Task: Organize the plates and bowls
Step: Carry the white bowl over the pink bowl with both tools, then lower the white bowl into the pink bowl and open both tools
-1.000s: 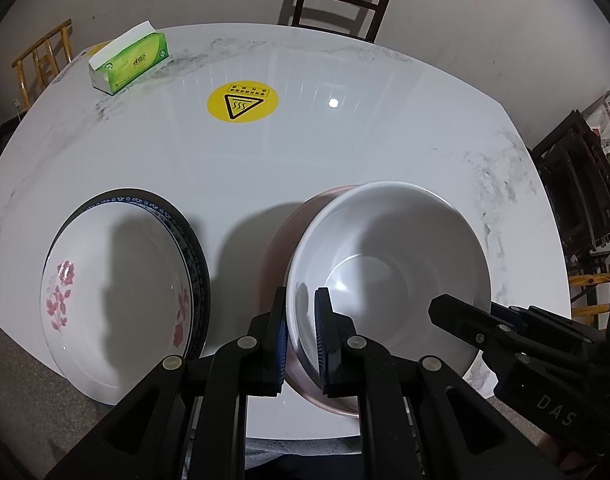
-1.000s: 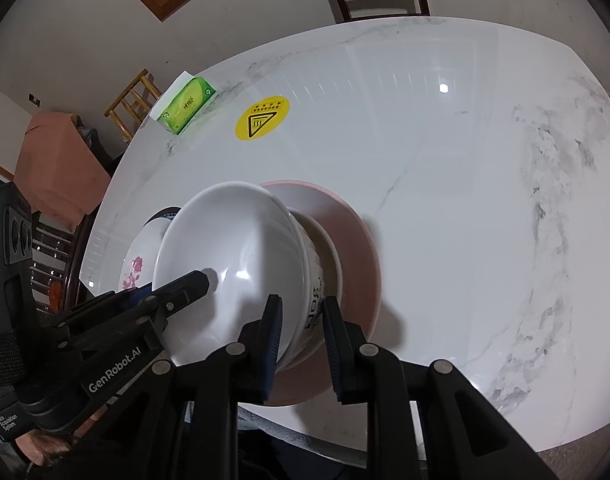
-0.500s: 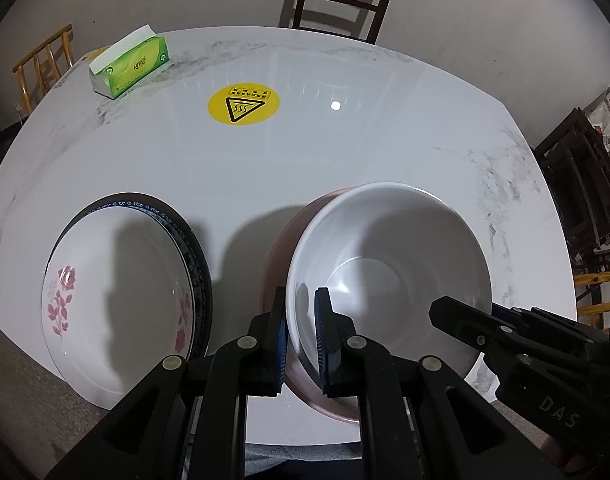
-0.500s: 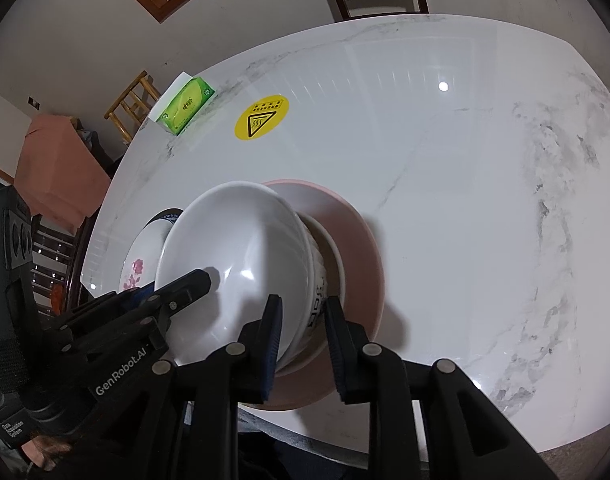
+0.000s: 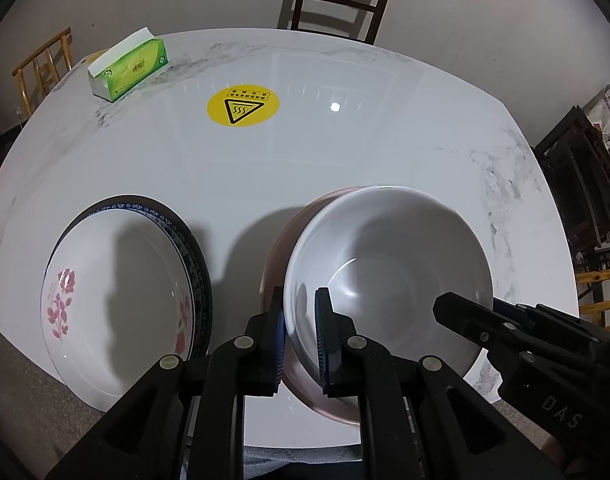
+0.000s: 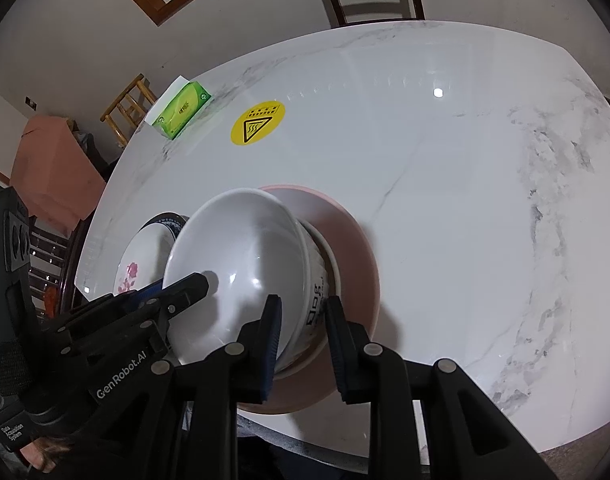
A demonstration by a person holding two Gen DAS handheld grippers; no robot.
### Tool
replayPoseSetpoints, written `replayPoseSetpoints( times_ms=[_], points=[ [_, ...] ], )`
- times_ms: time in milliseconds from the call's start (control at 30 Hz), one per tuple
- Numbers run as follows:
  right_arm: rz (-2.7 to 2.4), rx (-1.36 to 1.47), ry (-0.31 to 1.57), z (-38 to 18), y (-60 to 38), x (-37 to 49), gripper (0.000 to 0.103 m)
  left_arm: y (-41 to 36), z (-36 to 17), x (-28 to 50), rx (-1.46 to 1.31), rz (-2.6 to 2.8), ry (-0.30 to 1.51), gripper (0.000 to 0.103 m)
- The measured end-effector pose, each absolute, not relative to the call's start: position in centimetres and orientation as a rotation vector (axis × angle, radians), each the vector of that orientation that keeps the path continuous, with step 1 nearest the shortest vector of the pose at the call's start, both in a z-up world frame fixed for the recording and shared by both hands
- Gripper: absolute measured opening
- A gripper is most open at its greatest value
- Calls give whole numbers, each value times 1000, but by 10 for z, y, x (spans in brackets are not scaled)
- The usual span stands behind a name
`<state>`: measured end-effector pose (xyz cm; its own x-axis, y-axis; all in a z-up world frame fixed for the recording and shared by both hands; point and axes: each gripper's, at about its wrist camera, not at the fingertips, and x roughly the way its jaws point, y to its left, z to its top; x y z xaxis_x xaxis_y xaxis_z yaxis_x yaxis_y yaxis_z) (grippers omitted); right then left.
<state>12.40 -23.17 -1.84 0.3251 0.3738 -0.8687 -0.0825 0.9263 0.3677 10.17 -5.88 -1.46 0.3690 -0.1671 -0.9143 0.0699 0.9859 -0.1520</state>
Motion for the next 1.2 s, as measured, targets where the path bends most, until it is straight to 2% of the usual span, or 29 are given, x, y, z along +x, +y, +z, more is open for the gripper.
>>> replayPoseSetpoints(
  times_ms=[233,533,633,833,1200],
  points=[
    [308,292,1203,-20,-236,124,26,-57,-13,102,-107,-166,1171,16],
    [313,321,1183,-14,-244,118,27,-51,-3,100,-111,-158,1129,30],
    [309,328,1171,-10,-247,116,32,-48,-1,99,-117,-158,1127,30],
    [313,341,1146,-3,-250,111,32,-40,4,94,-136,-157,1115,35],
    [299,361,1127,4,-258,105,33,-22,9,89,-203,-145,1113,37]
  ],
)
